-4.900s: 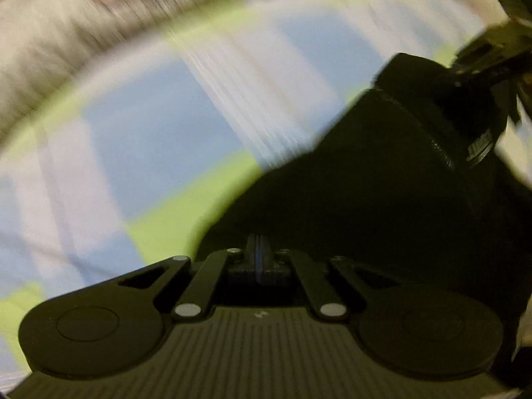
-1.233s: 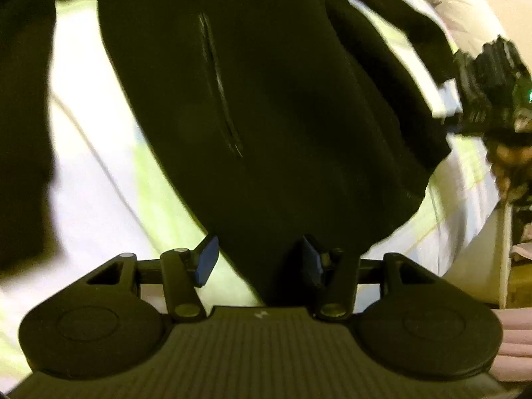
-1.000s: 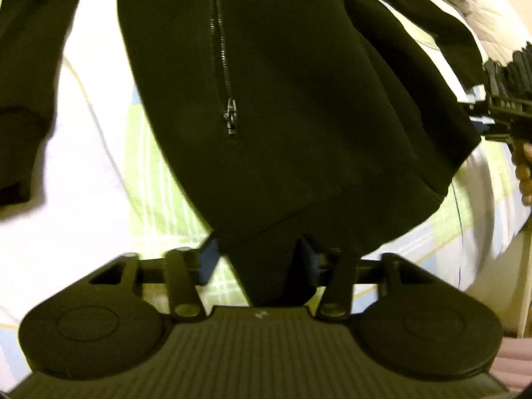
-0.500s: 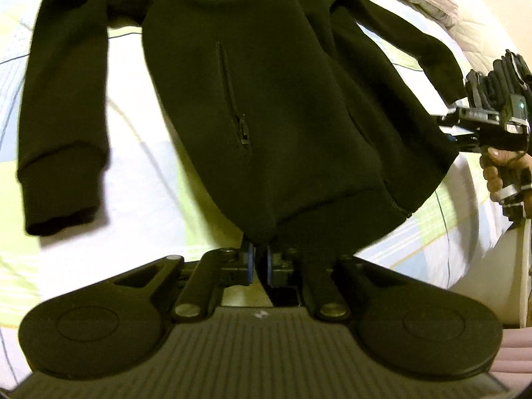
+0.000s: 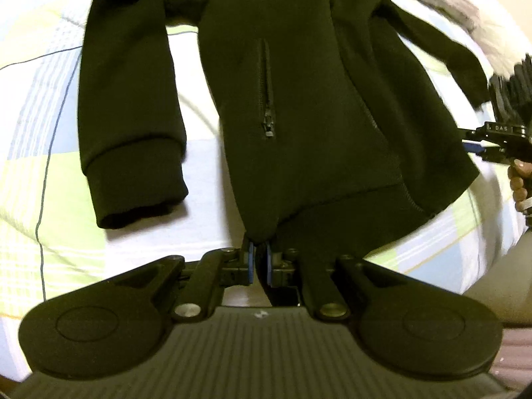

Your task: Fold clothes

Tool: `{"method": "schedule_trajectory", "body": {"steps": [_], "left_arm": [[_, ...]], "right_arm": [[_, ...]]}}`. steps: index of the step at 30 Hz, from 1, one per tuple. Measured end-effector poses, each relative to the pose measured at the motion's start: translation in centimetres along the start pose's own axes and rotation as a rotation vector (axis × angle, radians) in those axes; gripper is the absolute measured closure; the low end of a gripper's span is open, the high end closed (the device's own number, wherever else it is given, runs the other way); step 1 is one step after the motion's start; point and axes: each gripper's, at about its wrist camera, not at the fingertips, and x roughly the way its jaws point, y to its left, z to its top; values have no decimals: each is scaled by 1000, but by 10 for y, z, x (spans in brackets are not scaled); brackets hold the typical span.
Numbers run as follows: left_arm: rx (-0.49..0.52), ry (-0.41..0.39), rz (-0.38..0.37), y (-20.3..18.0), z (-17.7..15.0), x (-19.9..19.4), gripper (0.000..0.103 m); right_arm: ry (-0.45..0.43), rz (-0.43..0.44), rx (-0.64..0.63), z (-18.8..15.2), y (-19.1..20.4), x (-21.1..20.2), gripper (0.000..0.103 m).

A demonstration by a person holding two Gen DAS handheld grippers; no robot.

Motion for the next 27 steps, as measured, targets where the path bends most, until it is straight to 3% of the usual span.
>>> {"method": "schedule_trajectory", "body": {"steps": [4, 6, 9, 10, 11, 12, 16, 19, 23, 27], "left_arm": [[18, 6, 0, 3, 0, 1, 98], [28, 10, -1, 3, 1, 0, 98], [48, 15, -3, 2, 4, -1, 98], [55, 14, -5, 1, 5, -3, 98], [64, 11, -9, 0, 5, -7, 98], [74, 6, -15, -1, 5, -12, 98], [111, -23, -51, -14, 5, -41, 98], [130, -20, -90, -36, -9, -62, 98], [97, 63, -107, -51, -48, -53, 98], [9, 180, -92, -44, -81, -20, 98]], "right_arm": [[95, 50, -181, -23, 38, 13, 55], [106, 24, -262, -33, 54, 21, 55], [109, -15, -237, -34, 55, 33, 58], [114, -32, -228, -33, 53, 34, 82], [127, -35, -218, -30, 48, 32, 93], [134, -36, -224, -26, 46, 25, 95], [140, -72, -304, -15, 45, -17, 97], [160, -124, -389, -27, 51, -58, 98], [214, -192, -428, -70, 47, -97, 97], [300, -227, -352, -117, 18, -82, 97]]}}
